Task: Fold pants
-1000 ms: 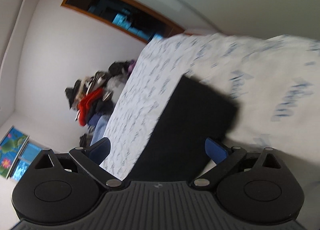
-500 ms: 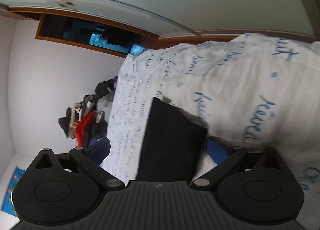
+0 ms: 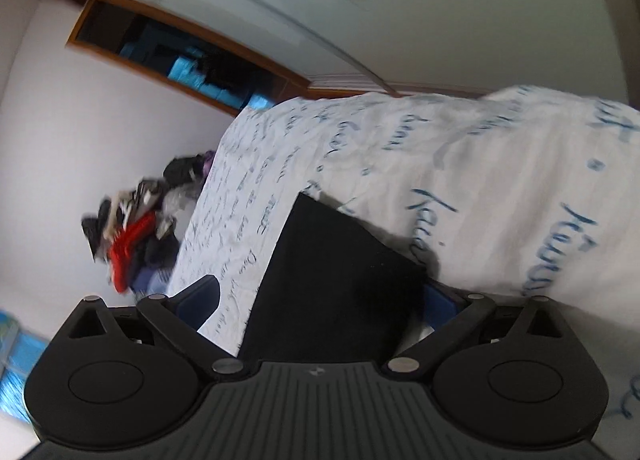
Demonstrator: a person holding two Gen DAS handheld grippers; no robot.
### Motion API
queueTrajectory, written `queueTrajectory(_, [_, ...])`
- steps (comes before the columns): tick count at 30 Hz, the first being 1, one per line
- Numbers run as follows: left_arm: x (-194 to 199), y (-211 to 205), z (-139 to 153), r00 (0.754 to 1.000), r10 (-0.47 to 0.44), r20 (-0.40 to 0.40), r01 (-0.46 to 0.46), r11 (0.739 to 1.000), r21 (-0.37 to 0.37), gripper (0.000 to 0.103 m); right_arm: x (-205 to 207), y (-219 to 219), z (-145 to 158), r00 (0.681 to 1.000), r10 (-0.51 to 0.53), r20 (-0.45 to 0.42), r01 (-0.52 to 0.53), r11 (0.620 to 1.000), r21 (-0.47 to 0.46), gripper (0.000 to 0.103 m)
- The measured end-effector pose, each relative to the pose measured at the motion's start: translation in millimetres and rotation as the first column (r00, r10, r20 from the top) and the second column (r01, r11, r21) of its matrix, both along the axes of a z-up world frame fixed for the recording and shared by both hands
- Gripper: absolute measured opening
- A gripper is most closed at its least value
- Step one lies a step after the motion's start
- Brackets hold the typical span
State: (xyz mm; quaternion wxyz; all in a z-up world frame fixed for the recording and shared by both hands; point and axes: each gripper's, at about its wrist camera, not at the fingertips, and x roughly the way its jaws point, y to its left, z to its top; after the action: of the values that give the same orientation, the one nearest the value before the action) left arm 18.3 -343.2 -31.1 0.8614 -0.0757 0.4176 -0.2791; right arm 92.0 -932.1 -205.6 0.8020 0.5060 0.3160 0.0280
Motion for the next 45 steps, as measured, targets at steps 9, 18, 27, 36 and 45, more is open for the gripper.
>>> queueTrajectory(9, [-4,5,1,1.000,-0.001,0.006,0.001,1.000,-0.005,0.097,-15,-3,-12,0.998,-0.037,0.055,0.033,0.998,0.058,0.052])
queueTrajectory(18, [-5,18,-5,0.999,0.029,-0.020,-0.029,0.999,-0.020,0.097,-37,-14,0,0.998,-0.002,-0.067,0.012,0.989,0.150,0.080])
queueTrajectory(27, [-7,17,-1,1.000,0.007,-0.003,-0.007,0.999,-0.045,0.097,5,11,7,0.992,0.114,-0.055,-0.100,0.972,0.212,0.103])
queueTrajectory(36, [-7,29,-8,0.998,0.048,-0.047,-0.050,0.998,-0.041,0.097,6,-8,-14,0.993,-0.082,0.079,0.061,0.970,0.236,0.100])
queueTrajectory(45, [-5,12,-1,1.000,-0.009,-0.024,0.009,1.000,-0.030,0.097,-2,-2,-37,0.998,-0.064,-0.001,0.063,0.981,0.181,0.002])
